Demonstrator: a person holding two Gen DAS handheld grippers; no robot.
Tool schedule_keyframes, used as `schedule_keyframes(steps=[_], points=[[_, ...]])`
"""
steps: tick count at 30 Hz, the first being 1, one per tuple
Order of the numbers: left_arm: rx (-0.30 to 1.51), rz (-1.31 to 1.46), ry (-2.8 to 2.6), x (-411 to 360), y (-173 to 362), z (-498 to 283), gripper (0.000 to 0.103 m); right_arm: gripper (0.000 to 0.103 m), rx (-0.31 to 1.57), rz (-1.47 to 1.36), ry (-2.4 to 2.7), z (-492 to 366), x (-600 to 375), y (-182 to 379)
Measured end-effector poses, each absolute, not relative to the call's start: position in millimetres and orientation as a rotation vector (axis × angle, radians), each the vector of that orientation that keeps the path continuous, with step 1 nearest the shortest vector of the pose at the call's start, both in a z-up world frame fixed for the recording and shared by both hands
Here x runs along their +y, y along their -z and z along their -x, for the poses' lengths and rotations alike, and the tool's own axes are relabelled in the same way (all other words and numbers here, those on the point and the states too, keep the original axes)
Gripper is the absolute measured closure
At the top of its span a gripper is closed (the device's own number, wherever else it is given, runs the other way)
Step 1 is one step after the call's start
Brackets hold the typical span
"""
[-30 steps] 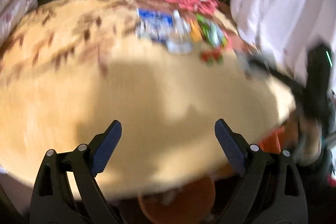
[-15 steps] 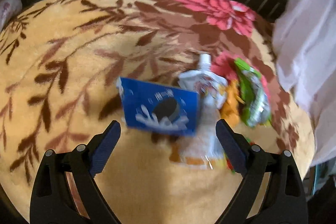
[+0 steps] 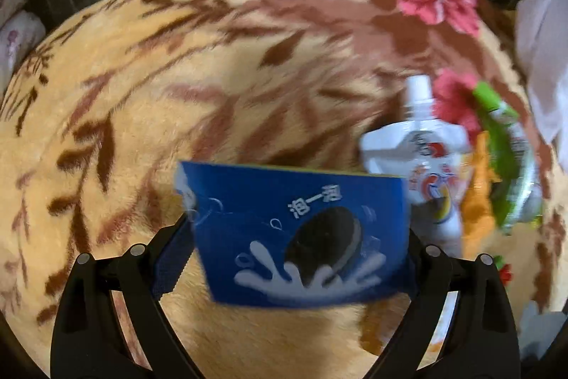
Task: Collect trash
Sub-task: 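Grasp the blue Oreo box with the left tool while the right tool grasps the clear plastic cup, then lower box and cup into the orange bucket and open both tools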
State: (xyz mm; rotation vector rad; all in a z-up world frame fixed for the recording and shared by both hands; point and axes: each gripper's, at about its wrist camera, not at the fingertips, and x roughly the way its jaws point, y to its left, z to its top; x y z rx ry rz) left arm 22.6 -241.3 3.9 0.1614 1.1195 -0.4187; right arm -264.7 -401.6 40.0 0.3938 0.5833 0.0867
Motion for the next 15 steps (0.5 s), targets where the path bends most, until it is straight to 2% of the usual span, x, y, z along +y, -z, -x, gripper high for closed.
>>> schedule_keyframes(steps=[4, 11, 15], points=[[1.074, -0.135, 0.412, -229, -8, -21, 0.038, 0.094, 0.586, -0.39, -0.079, 264, -402, -40], [1.022, -0.088, 0.432, -208, -24, 2, 0.038, 0.094, 0.574, -0.378, -0.069, 266, -398, -44], [0.992, -0.081, 0.47, -184, -46, 51, 0.038, 0.094, 0.583, -0.354, -0.069, 268, -391, -43]])
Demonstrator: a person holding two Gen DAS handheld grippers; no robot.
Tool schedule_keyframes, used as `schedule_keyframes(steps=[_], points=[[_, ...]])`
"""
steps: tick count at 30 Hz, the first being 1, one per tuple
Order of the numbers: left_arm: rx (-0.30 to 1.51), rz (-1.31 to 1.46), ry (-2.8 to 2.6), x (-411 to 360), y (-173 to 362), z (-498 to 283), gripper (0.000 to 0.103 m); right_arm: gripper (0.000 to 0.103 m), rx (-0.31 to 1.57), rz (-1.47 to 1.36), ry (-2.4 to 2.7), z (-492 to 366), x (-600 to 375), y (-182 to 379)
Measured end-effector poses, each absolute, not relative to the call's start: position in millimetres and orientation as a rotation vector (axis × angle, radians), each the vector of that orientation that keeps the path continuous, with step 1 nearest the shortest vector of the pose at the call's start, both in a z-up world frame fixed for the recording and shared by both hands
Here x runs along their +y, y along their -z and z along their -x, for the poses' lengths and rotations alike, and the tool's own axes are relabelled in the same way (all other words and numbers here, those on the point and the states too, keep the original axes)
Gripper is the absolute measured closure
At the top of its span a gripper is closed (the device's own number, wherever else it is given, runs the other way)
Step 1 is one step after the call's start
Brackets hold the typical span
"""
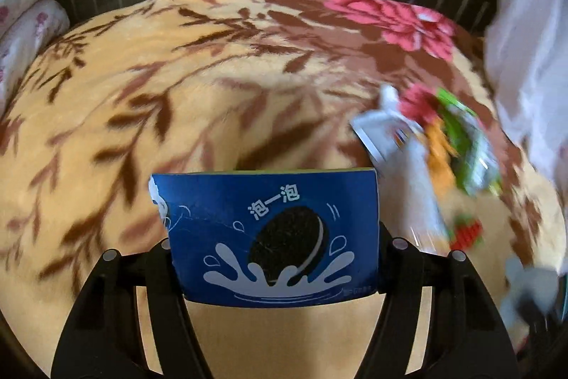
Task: Collect trash
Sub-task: 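Lower box and cup into the orange bucket and open both tools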
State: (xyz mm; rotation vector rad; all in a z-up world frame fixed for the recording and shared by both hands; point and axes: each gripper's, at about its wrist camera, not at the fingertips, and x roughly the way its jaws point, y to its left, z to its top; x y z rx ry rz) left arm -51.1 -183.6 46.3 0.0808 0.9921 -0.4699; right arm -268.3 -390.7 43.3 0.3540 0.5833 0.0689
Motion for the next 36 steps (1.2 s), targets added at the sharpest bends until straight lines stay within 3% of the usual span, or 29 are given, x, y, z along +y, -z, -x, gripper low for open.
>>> schedule_keyframes(steps=[7, 15, 20, 29, 36], points=[[0.927, -0.095, 0.565, -133, -68, 180, 0.038, 0.094, 0.567, -0.249, -0.097, 296, -348, -46], [0.892, -0.18, 0.645, -84, -40, 309, 0.038, 0.094, 0.613, -0.239, -0.157, 380, -284, -28], [0.902, -0.252, 0.652, -75, -11, 341, 0.038, 0.094, 0.719, -0.214, -0.166, 417, -258, -4], [1.136, -0.336, 0.658, -91, 66, 340, 0.038, 0.094, 0.92, -0.337, -0.123, 419, -258, 61], [1.211, -0.356, 0.648, -94, 86, 330, 0.038, 0.093, 0.994, -0.367, -0.12, 406, -263, 85]])
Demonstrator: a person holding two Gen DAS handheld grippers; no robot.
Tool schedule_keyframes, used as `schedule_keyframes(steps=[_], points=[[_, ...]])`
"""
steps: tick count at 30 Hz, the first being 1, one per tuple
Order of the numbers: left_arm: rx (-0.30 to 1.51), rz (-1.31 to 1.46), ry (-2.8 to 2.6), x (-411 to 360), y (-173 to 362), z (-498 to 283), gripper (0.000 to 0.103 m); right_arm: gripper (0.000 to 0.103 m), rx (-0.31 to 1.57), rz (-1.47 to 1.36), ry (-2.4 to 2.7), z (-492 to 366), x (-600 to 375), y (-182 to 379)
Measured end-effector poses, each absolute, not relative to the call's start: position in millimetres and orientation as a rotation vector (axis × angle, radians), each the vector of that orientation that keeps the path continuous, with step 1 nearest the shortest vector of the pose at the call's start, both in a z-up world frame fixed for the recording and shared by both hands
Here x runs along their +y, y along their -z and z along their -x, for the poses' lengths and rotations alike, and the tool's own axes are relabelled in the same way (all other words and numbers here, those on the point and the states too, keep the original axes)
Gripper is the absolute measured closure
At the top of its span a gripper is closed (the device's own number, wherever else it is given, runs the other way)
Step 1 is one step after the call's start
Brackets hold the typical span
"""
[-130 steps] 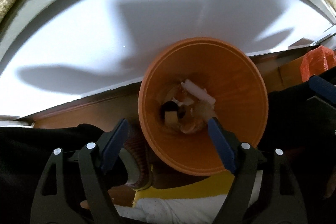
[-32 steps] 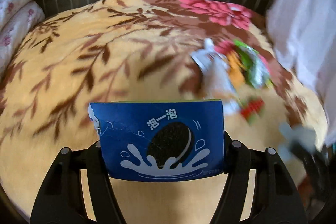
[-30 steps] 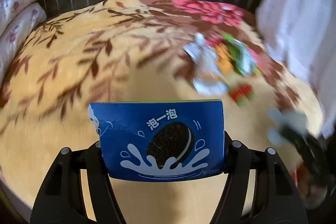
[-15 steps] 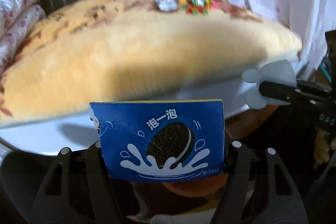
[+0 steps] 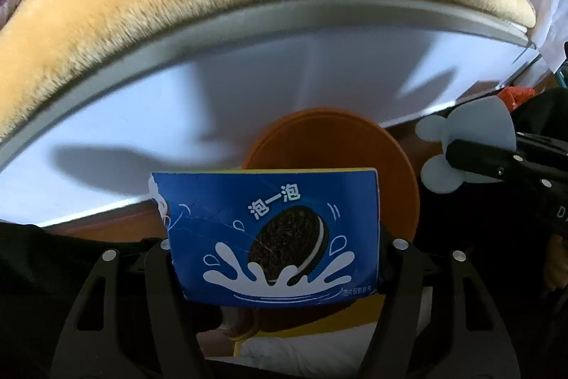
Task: Collect trash
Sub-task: 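Lower box and cup into the orange bucket and open both tools, then grasp the white drink pouch with the left tool while the right tool grasps the green snack packet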
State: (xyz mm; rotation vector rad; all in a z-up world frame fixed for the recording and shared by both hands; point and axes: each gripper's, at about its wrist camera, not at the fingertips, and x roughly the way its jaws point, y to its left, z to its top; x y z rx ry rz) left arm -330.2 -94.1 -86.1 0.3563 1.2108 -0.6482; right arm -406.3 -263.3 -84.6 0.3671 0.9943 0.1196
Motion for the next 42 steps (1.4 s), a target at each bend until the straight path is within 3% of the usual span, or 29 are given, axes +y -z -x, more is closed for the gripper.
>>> schedule_keyframes(steps=[9, 11, 12, 27, 34, 42], points=[[1.213, -0.392, 0.646, -100, 91, 329, 0.036, 0.092, 1.022, -0.382, -0.127, 395, -260, 93], [1.207, -0.428, 0.611, -108, 96, 331, 0.025, 0.069, 1.045, -0.399, -0.119, 391, -262, 96], [1.212, -0.438, 0.598, -109, 98, 331, 0.015, 0.048, 1.05, -0.41, -0.11, 389, -263, 98], [1.14, -0.424, 0.618, -105, 79, 350, 0.013, 0.049, 0.952, -0.41, -0.038, 412, -279, 64], [1.052, -0.379, 0.626, -104, 35, 341, 0.013, 0.048, 0.867, -0.396, -0.036, 415, -293, 29], [0.957, -0.255, 0.636, -125, -28, 278, 0.013, 0.043, 0.703, -0.363, -0.019, 381, -326, -31]])
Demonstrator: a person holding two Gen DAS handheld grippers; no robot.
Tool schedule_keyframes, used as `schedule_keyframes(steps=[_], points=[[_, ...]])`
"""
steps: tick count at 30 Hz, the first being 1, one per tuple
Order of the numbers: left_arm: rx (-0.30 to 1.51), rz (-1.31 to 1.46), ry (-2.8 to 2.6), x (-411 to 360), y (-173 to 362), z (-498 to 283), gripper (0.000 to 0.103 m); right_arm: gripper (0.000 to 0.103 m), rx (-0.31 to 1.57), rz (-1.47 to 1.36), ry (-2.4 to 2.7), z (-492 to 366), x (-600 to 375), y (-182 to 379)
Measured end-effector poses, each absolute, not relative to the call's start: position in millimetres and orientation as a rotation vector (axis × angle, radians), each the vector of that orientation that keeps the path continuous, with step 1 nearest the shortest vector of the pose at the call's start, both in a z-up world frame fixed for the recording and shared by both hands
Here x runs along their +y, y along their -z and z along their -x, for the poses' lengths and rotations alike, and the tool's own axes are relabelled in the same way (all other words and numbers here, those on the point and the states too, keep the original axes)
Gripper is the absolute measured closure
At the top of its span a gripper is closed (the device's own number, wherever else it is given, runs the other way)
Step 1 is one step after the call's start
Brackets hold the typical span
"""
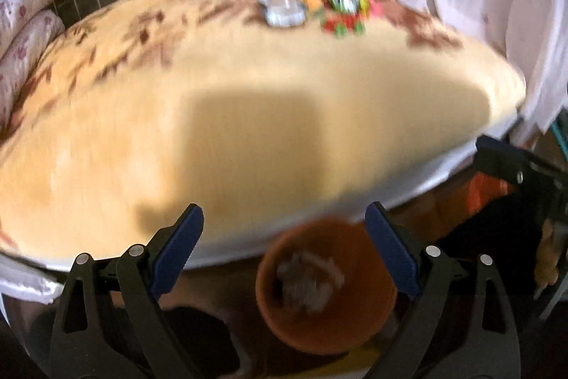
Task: Collect trash
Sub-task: 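Grasp the white drink pouch with the left tool while the right tool grasps the green snack packet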
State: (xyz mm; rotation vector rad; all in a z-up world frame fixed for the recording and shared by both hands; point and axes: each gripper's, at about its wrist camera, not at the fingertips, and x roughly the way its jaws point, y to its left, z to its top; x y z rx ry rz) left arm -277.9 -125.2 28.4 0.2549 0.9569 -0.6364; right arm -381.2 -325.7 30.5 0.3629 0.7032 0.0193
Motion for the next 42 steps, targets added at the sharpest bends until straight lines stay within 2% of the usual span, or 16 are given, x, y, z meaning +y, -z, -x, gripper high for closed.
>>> schedule_keyframes(steps=[5, 11, 19, 33, 42], points=[[0.924, -0.206, 0.619, -158, -57, 212, 0.013, 0.034, 0.595, -0.306, -0.005, 344, -346, -63], [0.98, -0.145, 0.624, -217, -76, 129, 0.013, 0.033, 0.492, -0.404, 0.035, 301, -389, -71], [1.078, -0.303, 0.541, -277, -47, 48, 0.013, 0.03, 0.456, -0.552, 0.032, 293, -417, -58], [1.107, -0.428, 0.476, -297, -6, 2, 0.013, 0.027, 0.48, -0.481, 0.013, 285, -409, -55], [1.081, -0.403, 0.514, -309, -6, -24, 0.014, 0.027, 0.498, -0.467, -0.001, 277, -402, -52]])
